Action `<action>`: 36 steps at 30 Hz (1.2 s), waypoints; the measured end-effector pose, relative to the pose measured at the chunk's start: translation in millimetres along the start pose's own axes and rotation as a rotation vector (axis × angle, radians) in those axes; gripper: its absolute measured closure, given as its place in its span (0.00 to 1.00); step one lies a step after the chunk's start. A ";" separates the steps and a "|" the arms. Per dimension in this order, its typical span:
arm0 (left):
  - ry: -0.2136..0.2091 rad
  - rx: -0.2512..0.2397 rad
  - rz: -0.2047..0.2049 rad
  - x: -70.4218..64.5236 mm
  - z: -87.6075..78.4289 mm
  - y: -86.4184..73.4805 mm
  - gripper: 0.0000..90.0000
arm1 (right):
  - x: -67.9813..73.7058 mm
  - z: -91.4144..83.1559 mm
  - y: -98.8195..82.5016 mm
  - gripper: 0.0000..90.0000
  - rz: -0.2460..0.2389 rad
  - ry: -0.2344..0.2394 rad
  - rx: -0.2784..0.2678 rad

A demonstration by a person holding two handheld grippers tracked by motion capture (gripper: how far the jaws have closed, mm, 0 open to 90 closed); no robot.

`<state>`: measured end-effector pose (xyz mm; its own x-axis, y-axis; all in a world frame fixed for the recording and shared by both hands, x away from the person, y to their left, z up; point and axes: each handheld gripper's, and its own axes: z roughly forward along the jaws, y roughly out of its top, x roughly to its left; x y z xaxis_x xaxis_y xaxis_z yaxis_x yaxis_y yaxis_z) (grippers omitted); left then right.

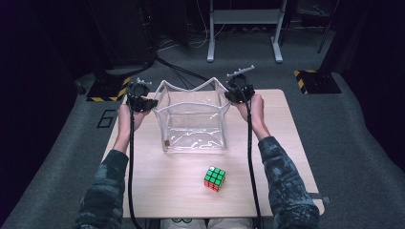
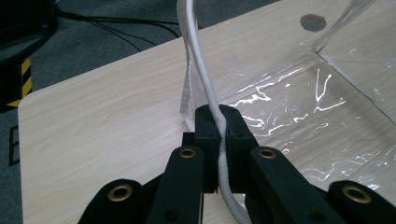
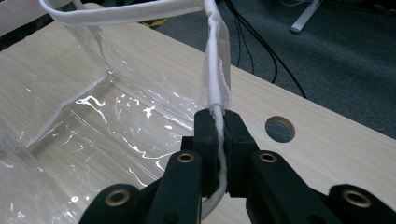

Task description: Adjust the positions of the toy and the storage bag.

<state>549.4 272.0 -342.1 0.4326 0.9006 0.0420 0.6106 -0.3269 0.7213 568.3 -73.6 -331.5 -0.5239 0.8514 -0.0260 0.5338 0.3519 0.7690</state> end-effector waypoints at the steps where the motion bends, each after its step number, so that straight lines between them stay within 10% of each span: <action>1: -0.002 -0.002 0.000 -1.3 0.3 0.6 0.97 | -2.1 -2.0 -0.8 0.96 0.004 -0.004 0.001; 31: -0.044 0.028 0.029 -35.3 28.9 12.7 0.96 | -38.0 -2.1 -27.5 0.94 0.046 -0.054 0.035; 36: -0.051 0.033 0.036 -38.5 28.4 14.9 0.81 | -33.2 -2.6 -25.6 0.82 0.042 -0.035 0.029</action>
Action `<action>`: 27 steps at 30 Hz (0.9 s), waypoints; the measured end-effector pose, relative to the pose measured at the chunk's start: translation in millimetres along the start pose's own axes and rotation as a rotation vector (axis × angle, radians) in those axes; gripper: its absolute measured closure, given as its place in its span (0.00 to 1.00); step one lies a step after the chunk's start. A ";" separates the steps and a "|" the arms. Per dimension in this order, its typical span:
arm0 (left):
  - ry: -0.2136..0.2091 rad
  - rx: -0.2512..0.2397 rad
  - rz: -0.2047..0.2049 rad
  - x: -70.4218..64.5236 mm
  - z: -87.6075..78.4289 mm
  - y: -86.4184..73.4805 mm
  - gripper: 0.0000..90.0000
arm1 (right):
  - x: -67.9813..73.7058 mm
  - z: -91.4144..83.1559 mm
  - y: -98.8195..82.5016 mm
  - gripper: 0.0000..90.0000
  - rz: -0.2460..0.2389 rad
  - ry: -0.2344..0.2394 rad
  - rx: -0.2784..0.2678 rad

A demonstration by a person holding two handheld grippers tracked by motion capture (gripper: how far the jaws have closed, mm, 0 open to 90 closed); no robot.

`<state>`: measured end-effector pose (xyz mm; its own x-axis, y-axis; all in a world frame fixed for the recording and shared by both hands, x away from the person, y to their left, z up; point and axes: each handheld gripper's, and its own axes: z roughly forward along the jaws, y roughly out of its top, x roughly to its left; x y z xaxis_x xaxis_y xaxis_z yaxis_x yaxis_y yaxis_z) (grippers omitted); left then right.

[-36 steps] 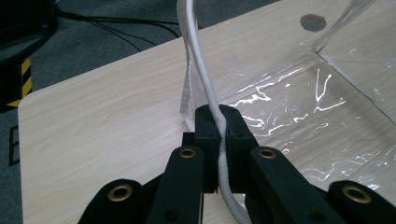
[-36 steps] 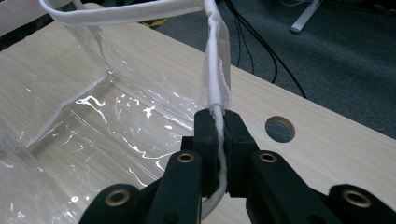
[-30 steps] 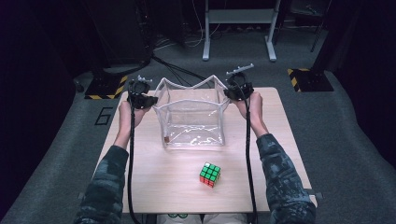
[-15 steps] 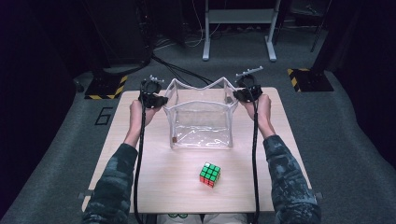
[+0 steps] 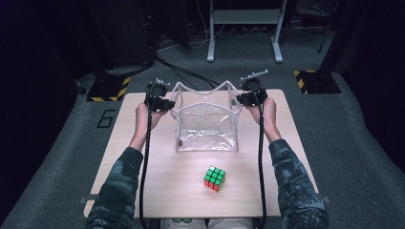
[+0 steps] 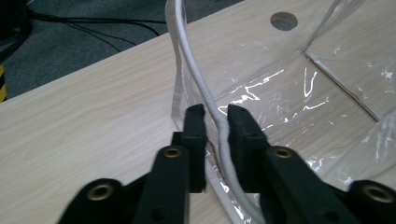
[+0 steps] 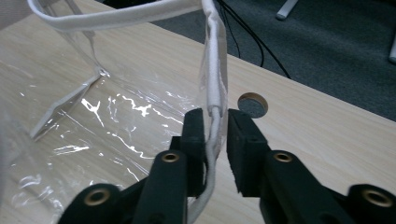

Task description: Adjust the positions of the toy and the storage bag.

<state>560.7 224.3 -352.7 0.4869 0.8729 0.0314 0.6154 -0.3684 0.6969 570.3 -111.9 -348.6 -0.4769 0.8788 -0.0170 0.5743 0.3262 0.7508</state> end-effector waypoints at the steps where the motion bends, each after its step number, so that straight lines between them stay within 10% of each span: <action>1: 0.003 0.001 0.004 -0.6 -0.9 0.5 0.75 | 0.5 -0.3 0.2 0.79 -0.003 0.002 -0.006; 13: -0.013 -0.049 0.001 -0.4 -24.1 1.0 0.24 | -0.1 -25.1 1.0 0.24 0.027 0.031 -0.056; 27: -0.024 -0.087 0.011 3.6 -54.2 -11.1 0.14 | 7.6 -54.8 -8.9 0.13 -0.026 0.074 -0.089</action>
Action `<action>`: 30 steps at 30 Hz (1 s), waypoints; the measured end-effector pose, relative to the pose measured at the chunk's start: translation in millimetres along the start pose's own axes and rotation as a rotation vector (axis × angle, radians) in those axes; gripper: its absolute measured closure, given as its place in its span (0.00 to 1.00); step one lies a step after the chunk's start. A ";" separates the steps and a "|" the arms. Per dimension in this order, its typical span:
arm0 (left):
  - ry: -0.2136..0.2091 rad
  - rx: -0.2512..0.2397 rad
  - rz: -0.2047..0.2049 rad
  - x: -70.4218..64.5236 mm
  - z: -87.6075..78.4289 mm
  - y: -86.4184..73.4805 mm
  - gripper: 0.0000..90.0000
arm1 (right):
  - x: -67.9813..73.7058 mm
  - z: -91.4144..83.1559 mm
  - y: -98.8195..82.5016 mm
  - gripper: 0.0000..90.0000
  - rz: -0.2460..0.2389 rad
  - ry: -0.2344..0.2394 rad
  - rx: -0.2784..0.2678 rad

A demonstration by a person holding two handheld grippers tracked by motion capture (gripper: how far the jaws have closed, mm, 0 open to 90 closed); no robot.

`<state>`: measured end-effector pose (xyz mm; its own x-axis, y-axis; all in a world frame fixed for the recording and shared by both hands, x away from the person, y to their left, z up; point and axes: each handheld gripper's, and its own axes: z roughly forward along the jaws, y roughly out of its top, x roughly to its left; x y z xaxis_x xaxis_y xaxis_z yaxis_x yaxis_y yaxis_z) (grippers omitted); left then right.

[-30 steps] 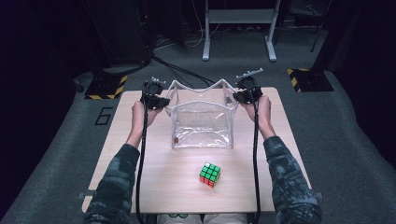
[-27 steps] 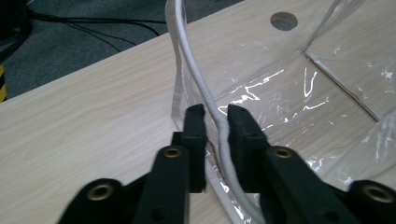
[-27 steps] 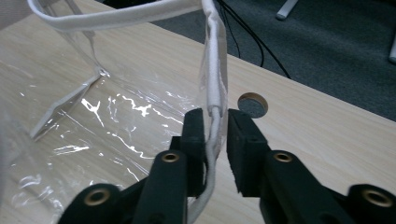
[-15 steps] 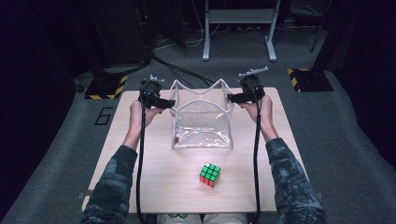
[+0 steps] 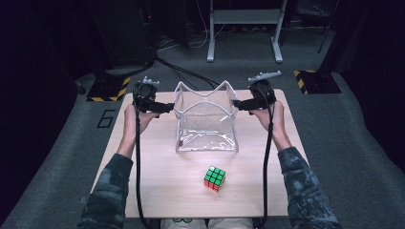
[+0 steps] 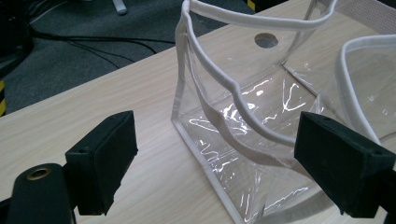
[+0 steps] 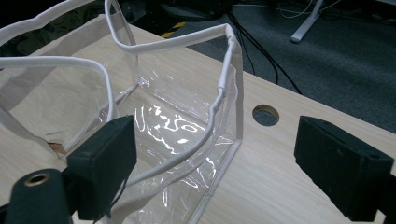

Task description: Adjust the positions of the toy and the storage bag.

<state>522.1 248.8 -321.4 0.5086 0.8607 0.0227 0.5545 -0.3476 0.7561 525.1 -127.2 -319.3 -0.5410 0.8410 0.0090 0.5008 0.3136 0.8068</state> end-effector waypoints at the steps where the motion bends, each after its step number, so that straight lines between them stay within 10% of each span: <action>1: 0.001 -0.002 0.006 -0.6 -2.3 -1.2 0.14 | 0.5 -2.0 -0.7 0.12 -0.009 0.001 -0.004; 30: 0.040 0.014 0.098 -21.3 -29.0 -79.6 0.08 | 18.0 -50.6 -81.3 0.09 -0.059 0.010 -0.048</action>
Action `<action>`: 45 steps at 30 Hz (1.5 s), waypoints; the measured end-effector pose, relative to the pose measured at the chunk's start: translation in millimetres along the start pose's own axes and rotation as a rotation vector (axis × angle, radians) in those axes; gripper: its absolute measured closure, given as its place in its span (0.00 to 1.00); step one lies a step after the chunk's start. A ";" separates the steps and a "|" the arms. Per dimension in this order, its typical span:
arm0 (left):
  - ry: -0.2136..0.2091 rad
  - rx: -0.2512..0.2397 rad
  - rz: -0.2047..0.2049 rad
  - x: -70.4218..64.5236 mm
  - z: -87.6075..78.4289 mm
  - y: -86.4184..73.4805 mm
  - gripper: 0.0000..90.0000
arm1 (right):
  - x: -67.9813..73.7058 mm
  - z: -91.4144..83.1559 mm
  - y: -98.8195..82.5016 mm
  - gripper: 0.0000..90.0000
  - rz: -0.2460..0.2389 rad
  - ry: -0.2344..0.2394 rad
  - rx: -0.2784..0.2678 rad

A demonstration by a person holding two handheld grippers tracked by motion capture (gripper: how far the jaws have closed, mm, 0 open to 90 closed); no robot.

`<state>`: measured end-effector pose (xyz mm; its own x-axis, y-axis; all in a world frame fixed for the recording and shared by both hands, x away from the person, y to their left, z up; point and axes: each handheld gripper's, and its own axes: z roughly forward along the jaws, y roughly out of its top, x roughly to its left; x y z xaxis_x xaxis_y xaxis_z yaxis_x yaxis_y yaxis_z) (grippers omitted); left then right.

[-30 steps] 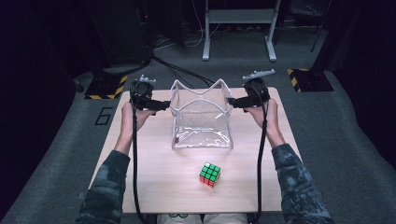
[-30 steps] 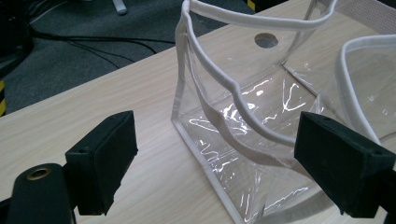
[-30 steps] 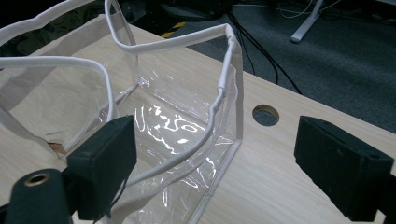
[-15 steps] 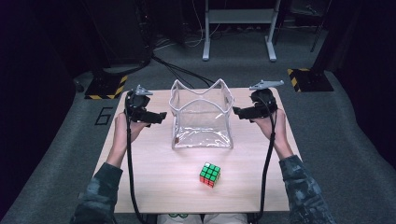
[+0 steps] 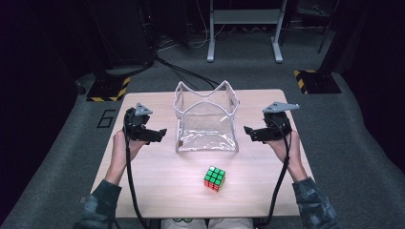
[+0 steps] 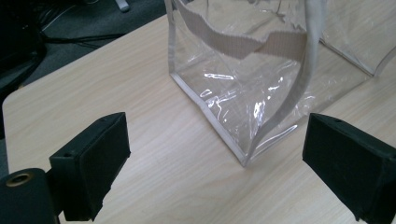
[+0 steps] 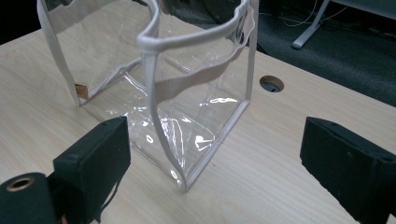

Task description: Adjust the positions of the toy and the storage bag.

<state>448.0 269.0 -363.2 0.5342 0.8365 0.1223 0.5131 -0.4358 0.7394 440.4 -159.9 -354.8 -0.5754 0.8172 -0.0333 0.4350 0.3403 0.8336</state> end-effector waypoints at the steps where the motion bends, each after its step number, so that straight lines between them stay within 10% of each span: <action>1: 0.004 0.003 0.002 -0.7 0.8 -4.0 0.08 | 0.8 -1.3 -4.8 0.09 0.001 -0.003 -0.005; 45: 0.000 0.134 -0.121 -13.3 43.9 -169.0 0.02 | 17.0 22.3 -172.2 0.10 0.103 -0.064 0.118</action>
<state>383.7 316.9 -518.8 0.4630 0.8855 0.0381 0.6586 -0.3726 0.6538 371.2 -194.2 -511.2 -0.4803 0.8771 0.0111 0.5697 0.3023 0.7643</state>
